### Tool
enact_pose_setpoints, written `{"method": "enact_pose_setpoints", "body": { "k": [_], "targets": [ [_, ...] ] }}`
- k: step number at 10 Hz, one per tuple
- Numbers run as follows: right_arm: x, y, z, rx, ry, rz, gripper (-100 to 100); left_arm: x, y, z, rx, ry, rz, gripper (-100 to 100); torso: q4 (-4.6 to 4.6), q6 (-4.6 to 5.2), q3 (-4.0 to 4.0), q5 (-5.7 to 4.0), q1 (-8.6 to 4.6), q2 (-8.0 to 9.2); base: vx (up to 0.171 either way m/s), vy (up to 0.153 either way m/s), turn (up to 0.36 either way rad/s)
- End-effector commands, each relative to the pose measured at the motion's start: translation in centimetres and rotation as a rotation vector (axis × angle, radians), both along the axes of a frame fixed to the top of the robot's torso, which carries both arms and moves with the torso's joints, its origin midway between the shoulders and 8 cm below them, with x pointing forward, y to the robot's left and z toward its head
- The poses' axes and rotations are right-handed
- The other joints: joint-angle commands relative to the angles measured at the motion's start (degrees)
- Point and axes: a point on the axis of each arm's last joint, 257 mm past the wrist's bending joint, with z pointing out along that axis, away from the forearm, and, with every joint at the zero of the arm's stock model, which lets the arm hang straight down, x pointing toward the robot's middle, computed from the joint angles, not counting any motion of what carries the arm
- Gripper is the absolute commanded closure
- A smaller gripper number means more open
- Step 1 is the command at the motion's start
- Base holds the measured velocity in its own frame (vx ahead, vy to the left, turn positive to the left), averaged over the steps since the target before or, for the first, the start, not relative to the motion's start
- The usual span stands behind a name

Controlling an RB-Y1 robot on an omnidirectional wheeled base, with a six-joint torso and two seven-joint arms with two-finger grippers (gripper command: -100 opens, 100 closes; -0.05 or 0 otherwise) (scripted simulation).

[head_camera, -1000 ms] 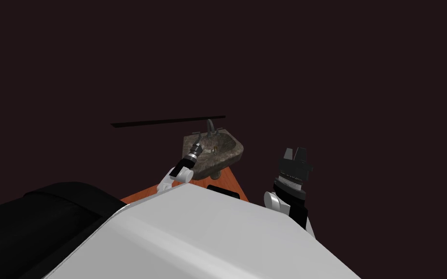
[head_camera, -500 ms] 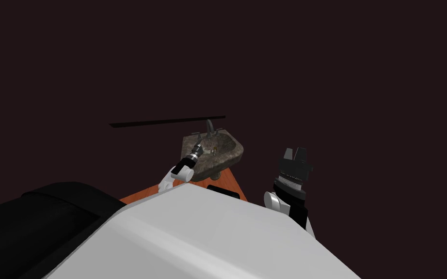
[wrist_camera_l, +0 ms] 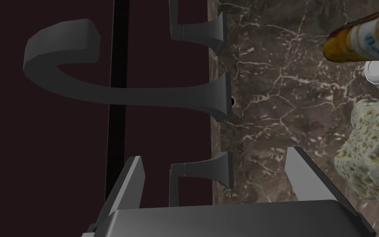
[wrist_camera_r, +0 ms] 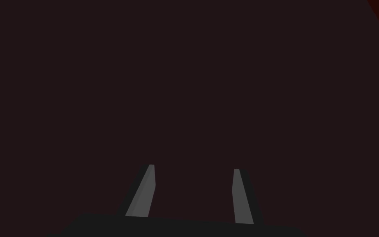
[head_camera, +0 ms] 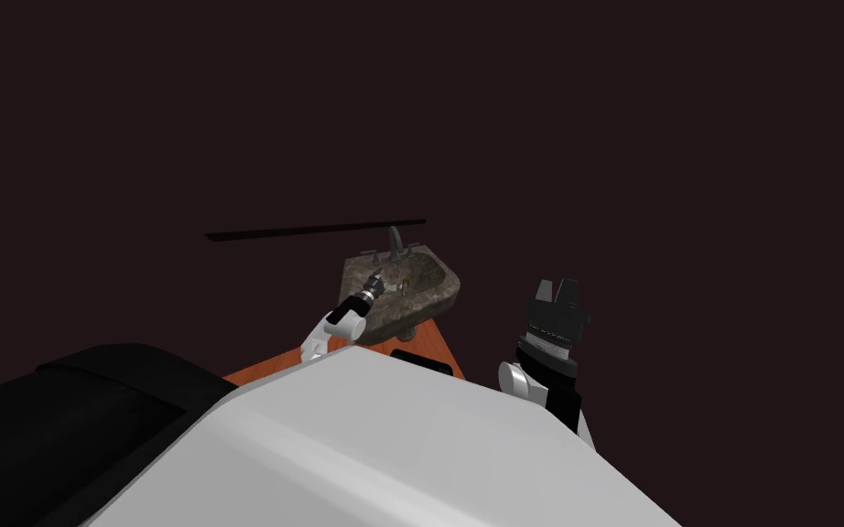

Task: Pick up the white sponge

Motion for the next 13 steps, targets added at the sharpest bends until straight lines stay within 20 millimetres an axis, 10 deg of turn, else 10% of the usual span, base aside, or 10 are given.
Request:
{"method": "enact_pose_setpoints", "body": {
  "k": [1, 13],
  "targets": [
    [0.0, 0.0, 0.0, 0.000, 0.000, 0.000, 0, 0.1, -0.1, -0.9, -0.008, 0.030, -0.001, -100, 0.00, 0.00, 0.00, 0.00, 0.00, 0.00, 0.028, -0.011, 0.011],
    [0.0, 0.0, 0.0, 0.000, 0.000, 0.000, 0, -1.0, 1.9, -10.0, -0.083, 0.387, 0.017, -100, 0.00, 0.00, 0.01, 0.00, 0.01, 0.02, 0.032, -0.017, 0.022]
  ]
}}
